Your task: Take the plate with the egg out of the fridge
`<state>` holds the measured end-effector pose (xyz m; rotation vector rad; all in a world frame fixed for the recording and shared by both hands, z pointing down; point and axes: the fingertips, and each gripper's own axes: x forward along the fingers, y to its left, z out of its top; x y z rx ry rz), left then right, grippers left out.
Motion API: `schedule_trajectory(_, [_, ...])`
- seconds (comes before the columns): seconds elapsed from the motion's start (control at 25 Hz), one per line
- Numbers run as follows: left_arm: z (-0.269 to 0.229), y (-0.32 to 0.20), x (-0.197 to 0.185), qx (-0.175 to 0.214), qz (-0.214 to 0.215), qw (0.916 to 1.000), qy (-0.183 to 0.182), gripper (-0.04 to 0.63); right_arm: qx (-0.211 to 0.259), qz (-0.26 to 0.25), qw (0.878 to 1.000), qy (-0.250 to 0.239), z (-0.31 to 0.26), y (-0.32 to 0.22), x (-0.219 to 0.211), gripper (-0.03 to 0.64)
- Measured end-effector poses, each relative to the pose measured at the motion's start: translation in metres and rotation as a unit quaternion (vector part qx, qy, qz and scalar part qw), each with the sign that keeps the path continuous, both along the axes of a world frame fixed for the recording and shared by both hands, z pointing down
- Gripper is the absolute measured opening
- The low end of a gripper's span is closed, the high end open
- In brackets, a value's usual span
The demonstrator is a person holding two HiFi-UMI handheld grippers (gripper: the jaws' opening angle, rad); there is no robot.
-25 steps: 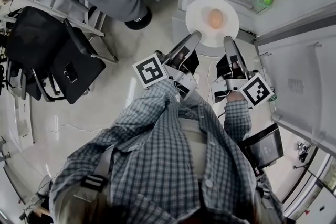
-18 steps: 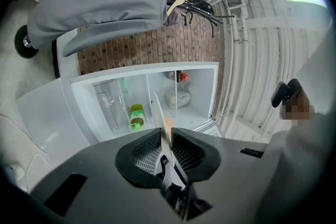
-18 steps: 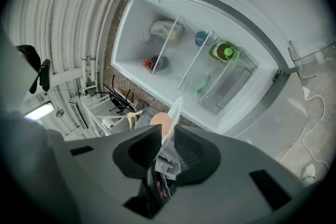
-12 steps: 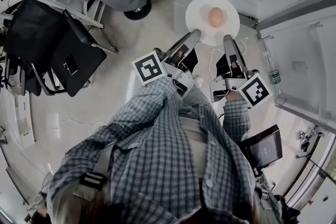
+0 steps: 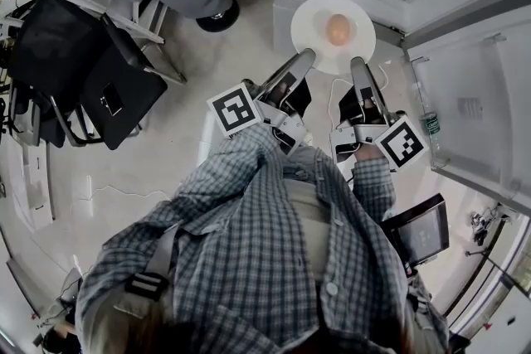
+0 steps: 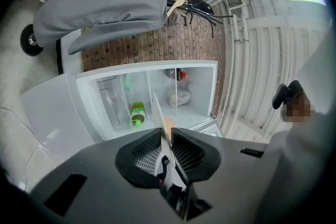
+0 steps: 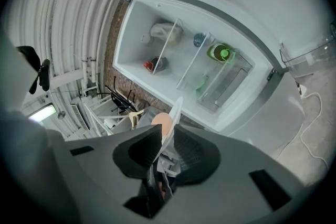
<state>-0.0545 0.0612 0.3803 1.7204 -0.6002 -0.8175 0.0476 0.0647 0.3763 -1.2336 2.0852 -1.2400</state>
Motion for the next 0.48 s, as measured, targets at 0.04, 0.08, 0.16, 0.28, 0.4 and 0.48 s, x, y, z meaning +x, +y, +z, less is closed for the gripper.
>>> schedule_trajectory(0.04, [-0.0006,0.0005,0.0013,-0.001,-0.002,1.0,0.0,0.067,0.0,-0.002,1.0,-0.002,-0.0005,-0.0001,0.0012,0.078])
schedule_trajectory(0.08, [-0.0012,0.0006,0.0024,-0.001,-0.003,1.0,-0.002,0.067,0.0,-0.006,1.0,-0.004,-0.001,-0.0005,0.0021,0.078])
schedule_trajectory(0.16, [-0.0021,0.0,0.0045,0.0,-0.006,1.0,-0.006,0.067,-0.001,-0.011,1.0,-0.005,-0.0008,-0.0018,0.0047,0.078])
schedule_trajectory(0.28, [-0.0025,-0.0011,0.006,0.001,-0.012,0.9999,-0.01,0.067,0.0,-0.018,1.0,-0.01,-0.0012,-0.0051,0.0065,0.077])
schedule_trajectory(0.4, [-0.0024,-0.0019,0.0042,0.001,-0.02,0.9997,-0.013,0.067,0.006,-0.028,1.0,-0.014,-0.0032,-0.0081,0.0037,0.078])
schedule_trajectory(0.48, [-0.0016,-0.0023,0.0039,0.0,-0.025,0.9996,-0.014,0.067,0.007,-0.033,0.999,-0.014,-0.003,-0.0096,0.0033,0.077])
